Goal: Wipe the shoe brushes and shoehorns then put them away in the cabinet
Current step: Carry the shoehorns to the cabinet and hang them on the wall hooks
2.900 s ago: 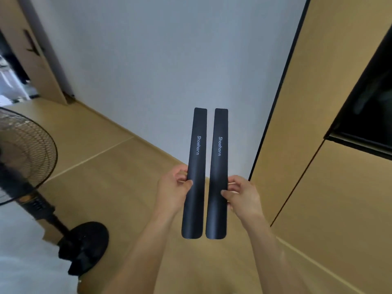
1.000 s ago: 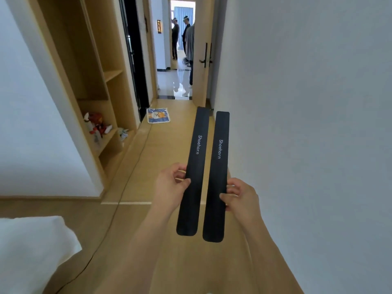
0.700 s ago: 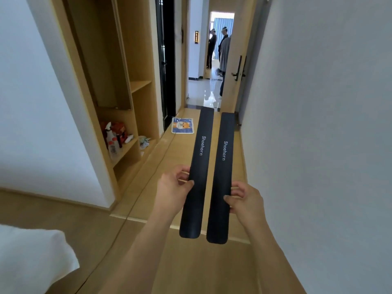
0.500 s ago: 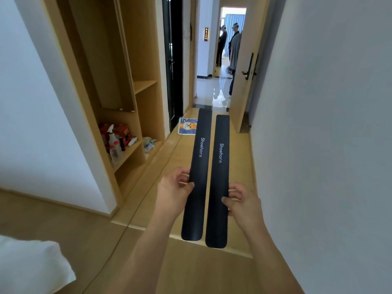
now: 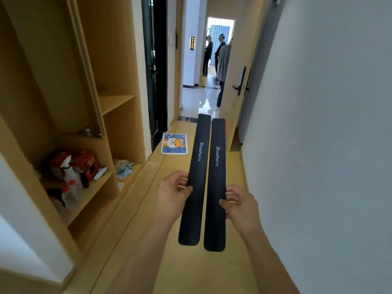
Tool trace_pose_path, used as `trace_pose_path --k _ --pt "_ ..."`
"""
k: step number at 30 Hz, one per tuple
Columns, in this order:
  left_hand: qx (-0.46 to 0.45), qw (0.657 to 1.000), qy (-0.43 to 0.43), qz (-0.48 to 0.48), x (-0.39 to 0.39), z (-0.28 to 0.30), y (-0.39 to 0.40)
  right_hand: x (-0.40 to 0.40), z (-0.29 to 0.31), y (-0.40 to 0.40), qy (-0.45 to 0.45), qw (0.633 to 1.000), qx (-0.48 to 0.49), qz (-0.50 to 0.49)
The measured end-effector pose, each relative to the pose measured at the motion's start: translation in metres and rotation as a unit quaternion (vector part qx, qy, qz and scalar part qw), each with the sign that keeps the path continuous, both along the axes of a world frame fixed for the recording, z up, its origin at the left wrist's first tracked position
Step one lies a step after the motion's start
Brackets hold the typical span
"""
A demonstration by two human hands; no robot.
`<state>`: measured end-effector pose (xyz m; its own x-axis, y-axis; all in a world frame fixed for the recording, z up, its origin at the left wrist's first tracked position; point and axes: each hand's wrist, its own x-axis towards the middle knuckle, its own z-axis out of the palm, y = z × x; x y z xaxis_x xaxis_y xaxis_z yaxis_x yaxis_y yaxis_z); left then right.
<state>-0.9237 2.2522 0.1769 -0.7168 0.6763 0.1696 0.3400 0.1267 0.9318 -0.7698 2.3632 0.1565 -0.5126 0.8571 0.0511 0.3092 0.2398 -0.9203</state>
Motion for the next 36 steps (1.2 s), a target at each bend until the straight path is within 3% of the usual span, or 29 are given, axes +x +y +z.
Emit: trace_pose_path --k 9,16,24,36 --pt "-0.006 1.0 -0.008 0.011 -0.137 -0.008 0.131 -0.139 -0.006 0.131 0.009 1.0 0.008 0.023" --pt "-0.009 0.997 -0.002 0.07 -0.245 -0.02 0.222 -0.269 -0.022 0.24 0.025 0.996 -0.011 0.085" --pt "-0.006 0.986 0.009 0.164 -0.378 0.011 0.333 -0.432 0.001 0.376 0.052 0.982 -0.029 0.18" --pt "0.009 0.962 0.021 0.271 -0.569 -0.014 0.421 -0.649 -0.015 0.48 0.058 0.959 -0.024 0.276"
